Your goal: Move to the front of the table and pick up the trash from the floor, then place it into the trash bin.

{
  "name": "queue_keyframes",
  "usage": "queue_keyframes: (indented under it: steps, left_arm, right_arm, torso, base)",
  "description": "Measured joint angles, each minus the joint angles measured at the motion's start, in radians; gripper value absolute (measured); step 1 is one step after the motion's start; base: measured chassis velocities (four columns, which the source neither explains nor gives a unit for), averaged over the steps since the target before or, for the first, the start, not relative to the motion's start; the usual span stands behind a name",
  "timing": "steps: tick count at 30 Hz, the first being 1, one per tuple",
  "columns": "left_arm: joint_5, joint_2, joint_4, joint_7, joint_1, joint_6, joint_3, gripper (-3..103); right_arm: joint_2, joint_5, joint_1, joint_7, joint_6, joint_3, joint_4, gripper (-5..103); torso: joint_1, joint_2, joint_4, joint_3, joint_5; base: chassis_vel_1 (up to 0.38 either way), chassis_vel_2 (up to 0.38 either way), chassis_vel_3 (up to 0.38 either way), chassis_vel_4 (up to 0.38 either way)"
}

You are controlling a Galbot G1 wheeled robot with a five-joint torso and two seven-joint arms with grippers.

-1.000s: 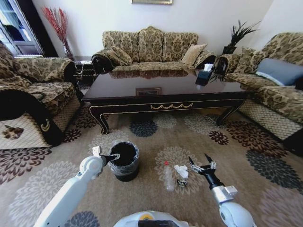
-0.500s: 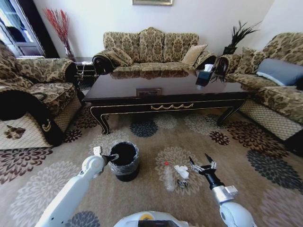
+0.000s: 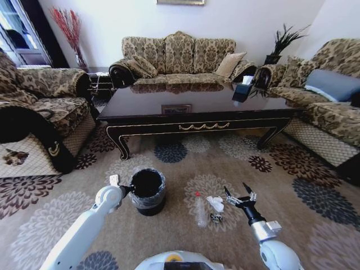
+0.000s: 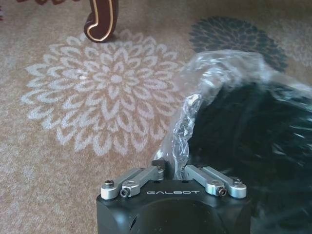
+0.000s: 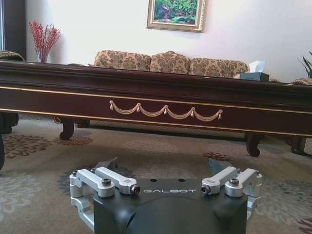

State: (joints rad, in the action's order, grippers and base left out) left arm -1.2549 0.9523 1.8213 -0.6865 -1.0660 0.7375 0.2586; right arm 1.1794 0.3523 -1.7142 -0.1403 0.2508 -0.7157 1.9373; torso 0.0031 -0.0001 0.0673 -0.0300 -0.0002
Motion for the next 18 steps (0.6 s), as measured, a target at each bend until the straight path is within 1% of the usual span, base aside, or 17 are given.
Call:
queue_keyframes:
  steps: [1,2,4,6,7,12,15,17,18]
  left_arm:
    - [0.000,-0.001,0.002,-0.001,-0.002,0.000,0.003,8]
    - [0.000,-0.004,0.008,0.000,-0.006,0.001,0.008,2]
    - [-0.001,-0.008,0.015,0.001,-0.012,0.001,0.013,2]
    - [-0.001,-0.010,0.018,0.001,-0.014,0.001,0.016,1]
    - [-0.001,-0.014,0.024,0.001,-0.017,0.001,0.022,0]
    - [0.001,-0.032,0.047,0.000,-0.033,0.000,0.036,0]
    - [-0.003,-0.058,0.083,0.000,-0.050,0.000,0.047,0]
    - [-0.005,-0.063,0.089,0.000,-0.053,0.000,0.048,0]
    - [-0.010,-0.071,0.101,-0.003,-0.057,0.000,0.051,0]
  right_arm:
    - [0.000,0.000,-0.001,0.000,0.000,0.000,0.000,100]
    - [0.001,0.000,-0.001,0.000,0.000,0.000,0.000,100]
    - [0.002,-0.001,0.000,0.000,0.000,0.002,-0.001,100]
    - [0.002,-0.001,0.000,0.000,0.001,0.003,-0.001,100]
    - [0.002,-0.001,0.002,0.001,0.000,0.006,-0.002,100]
    - [-0.001,0.002,0.013,0.008,-0.002,0.010,-0.009,100]
    - [-0.012,0.047,0.029,0.028,-0.020,0.013,-0.030,100]
    - [-0.015,0.060,0.033,0.033,-0.026,0.013,-0.035,100]
    - [-0.019,0.088,0.042,0.043,-0.040,0.015,-0.046,100]
  torso:
    - [0.000,0.000,-0.0002,0.000,0.0002]
    - [0.000,0.000,-0.0003,0.000,0.0003]
    - [0.000,0.000,-0.0003,0.000,-0.0006]
    - [0.000,0.000,-0.0001,0.000,-0.0005]
    - [0.000,0.000,-0.0001,0.000,0.0002]
    - [0.000,0.000,-0.0003,0.000,0.0000]
    - [0.000,0.000,-0.0003,0.000,0.0001]
    - [0.000,0.000,-0.0003,0.000,0.0001]
    - [0.000,0.000,-0.0002,0.000,0.0001]
  base:
    - [0.000,0.000,0.000,0.000]
    - [0.000,0.000,0.000,0.000]
    - [0.000,0.000,0.000,0.000]
    - [0.000,0.000,0.000,0.000]
    - [0.000,0.000,0.000,0.000]
    - [0.000,0.000,0.000,0.000]
    - [0.000,0.000,0.000,0.000]
    - [0.000,0.000,0.000,0.000]
    - [0.000,0.000,0.000,0.000]
